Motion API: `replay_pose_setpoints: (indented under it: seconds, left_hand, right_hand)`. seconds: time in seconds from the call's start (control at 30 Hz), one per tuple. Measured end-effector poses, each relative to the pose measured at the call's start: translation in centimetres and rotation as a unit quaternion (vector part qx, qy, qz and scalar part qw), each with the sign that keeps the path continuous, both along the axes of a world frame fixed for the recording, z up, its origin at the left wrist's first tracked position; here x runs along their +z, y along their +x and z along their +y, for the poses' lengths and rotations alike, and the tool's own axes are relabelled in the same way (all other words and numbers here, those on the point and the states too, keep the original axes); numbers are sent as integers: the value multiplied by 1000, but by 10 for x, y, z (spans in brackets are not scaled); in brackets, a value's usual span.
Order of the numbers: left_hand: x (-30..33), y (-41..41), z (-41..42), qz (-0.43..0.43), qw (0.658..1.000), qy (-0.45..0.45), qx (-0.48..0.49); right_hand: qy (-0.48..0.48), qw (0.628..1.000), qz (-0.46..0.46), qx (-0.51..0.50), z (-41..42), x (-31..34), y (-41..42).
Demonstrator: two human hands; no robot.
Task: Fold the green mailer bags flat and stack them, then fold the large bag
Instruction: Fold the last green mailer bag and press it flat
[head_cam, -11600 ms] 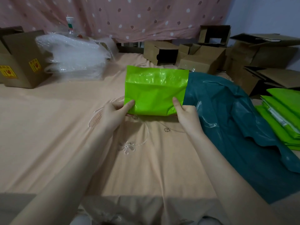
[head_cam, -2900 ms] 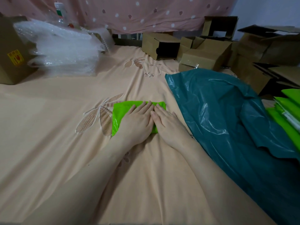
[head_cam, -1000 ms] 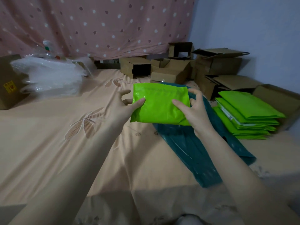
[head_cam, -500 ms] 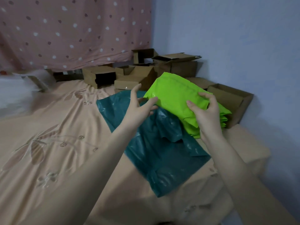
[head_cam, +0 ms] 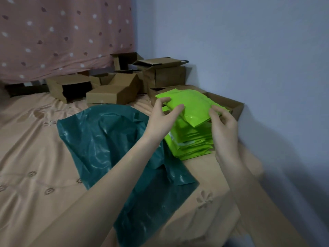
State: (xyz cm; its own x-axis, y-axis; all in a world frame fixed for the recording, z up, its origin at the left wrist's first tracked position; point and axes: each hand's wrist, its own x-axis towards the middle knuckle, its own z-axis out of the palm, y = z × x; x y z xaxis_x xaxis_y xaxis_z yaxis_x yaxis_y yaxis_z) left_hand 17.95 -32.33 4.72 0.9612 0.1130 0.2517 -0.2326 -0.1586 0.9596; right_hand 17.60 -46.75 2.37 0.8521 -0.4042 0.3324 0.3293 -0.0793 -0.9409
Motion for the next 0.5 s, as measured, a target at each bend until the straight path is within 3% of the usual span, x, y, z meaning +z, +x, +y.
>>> replay_pose_setpoints:
  seconds: [0.2, 0.5]
  left_hand:
    - [-5, 23, -4, 6, 999, 53, 6]
    - [-18, 42, -2, 43, 985, 166, 23]
  right_hand:
    - [-134, 991, 3, -6, -10, -7, 8]
    - [-317, 946, 46, -50, -13, -13, 21]
